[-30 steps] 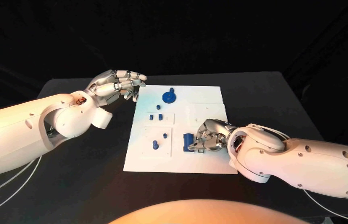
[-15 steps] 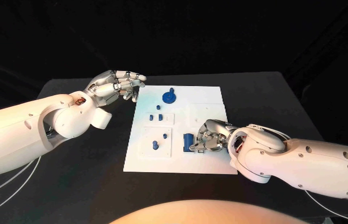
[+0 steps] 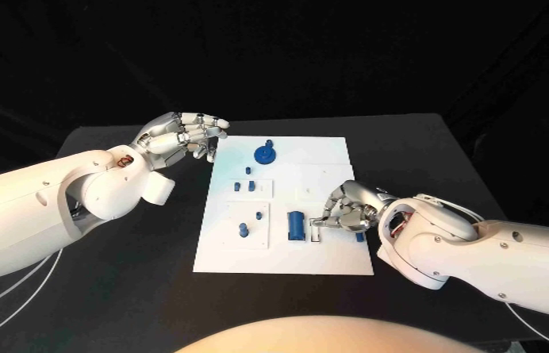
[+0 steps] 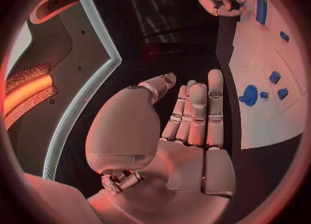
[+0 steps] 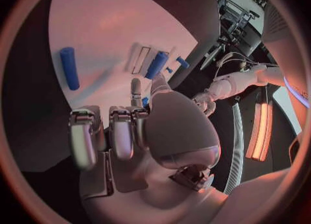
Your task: Assemble the parts on the task board
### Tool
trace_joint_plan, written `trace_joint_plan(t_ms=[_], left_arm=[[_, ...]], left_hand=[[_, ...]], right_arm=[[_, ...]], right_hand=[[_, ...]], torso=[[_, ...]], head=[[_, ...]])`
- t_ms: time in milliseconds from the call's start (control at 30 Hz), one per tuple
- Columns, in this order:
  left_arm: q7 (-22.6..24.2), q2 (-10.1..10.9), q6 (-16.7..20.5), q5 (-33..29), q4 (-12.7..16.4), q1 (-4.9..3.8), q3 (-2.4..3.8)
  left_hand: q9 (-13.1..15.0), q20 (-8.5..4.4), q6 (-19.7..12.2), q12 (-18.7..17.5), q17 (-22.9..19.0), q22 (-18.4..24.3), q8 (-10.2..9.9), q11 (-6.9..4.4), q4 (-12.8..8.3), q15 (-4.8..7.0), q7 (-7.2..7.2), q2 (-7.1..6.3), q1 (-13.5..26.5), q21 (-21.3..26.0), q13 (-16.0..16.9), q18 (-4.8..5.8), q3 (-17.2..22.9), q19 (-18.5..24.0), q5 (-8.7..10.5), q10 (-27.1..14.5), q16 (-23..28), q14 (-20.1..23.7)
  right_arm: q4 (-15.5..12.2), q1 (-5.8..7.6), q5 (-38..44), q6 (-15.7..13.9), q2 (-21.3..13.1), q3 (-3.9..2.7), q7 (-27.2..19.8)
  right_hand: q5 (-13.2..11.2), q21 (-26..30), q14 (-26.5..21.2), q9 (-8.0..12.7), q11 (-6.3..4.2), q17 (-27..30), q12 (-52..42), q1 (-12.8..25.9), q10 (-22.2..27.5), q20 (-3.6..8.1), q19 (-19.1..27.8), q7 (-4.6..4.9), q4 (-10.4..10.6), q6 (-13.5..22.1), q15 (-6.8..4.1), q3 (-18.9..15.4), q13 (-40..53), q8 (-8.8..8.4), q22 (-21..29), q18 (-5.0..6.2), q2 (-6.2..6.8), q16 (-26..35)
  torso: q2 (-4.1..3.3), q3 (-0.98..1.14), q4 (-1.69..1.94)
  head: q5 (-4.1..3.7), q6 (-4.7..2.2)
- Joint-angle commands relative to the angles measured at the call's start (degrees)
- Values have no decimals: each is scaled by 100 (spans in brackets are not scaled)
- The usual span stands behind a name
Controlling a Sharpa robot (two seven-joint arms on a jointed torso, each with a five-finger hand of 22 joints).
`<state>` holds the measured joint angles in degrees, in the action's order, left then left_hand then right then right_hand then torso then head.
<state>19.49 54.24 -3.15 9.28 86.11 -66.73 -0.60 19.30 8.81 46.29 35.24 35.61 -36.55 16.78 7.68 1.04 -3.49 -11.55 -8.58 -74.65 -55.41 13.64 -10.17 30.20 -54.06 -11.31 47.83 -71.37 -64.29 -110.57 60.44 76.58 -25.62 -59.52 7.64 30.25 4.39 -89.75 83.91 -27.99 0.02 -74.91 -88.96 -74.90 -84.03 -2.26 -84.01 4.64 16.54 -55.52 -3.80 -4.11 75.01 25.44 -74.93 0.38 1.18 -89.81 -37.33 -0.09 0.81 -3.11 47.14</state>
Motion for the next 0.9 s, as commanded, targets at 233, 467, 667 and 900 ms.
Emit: trace_joint_plan(t_ms=[233,467,667,900], left_arm=[[49,-8,-68,-17,31,0,3],[51,-7,-75,-18,34,1,3],[51,-1,-81,-18,35,1,2],[51,11,-84,-18,36,2,2]], left_hand=[[5,6,-34,36,-5,5,34,0,-1,6,3,7,-31,27,9,-44,30,-36,-5,-54,-15,34],[5,6,-37,38,2,6,37,1,0,5,3,2,-30,29,8,-44,27,-36,-3,-56,-17,32],[5,6,-37,38,2,6,37,1,0,5,3,2,-30,29,8,-44,27,-36,-3,-56,-17,32],[5,6,-37,38,2,6,37,1,0,5,3,2,-30,29,8,-44,27,-36,-3,-56,-17,32]], right_arm=[[-85,32,-177,-387,-648,4,-333],[-12,-50,257,-97,-847,11,-63],[62,-179,443,75,-853,17,108],[143,-278,548,167,-791,22,229]], right_hand=[[-31,-25,609,27,54,-1509,41,-108,-512,-59,-599,22,-9,-8,63,209,1416,-65,-1507,-38,249,-19],[-30,-25,609,43,36,-1509,93,-329,-482,-58,-599,-2,-19,-99,51,421,1388,-73,-1507,-38,377,-19],[-46,-25,609,42,31,-1509,105,-342,-475,-56,-599,-9,-11,-125,48,447,1382,-66,-1507,-38,382,-19],[-70,-25,609,40,21,-1509,108,-288,-474,-50,-599,-20,15,-178,40,477,1380,-49,-1507,-38,398,-19]], torso=[[7,5,-13],[8,7,-25],[2,-2,-17],[6,-7,-11]], head=[[-100,-22],[-123,-22],[-129,-13],[-119,3]])
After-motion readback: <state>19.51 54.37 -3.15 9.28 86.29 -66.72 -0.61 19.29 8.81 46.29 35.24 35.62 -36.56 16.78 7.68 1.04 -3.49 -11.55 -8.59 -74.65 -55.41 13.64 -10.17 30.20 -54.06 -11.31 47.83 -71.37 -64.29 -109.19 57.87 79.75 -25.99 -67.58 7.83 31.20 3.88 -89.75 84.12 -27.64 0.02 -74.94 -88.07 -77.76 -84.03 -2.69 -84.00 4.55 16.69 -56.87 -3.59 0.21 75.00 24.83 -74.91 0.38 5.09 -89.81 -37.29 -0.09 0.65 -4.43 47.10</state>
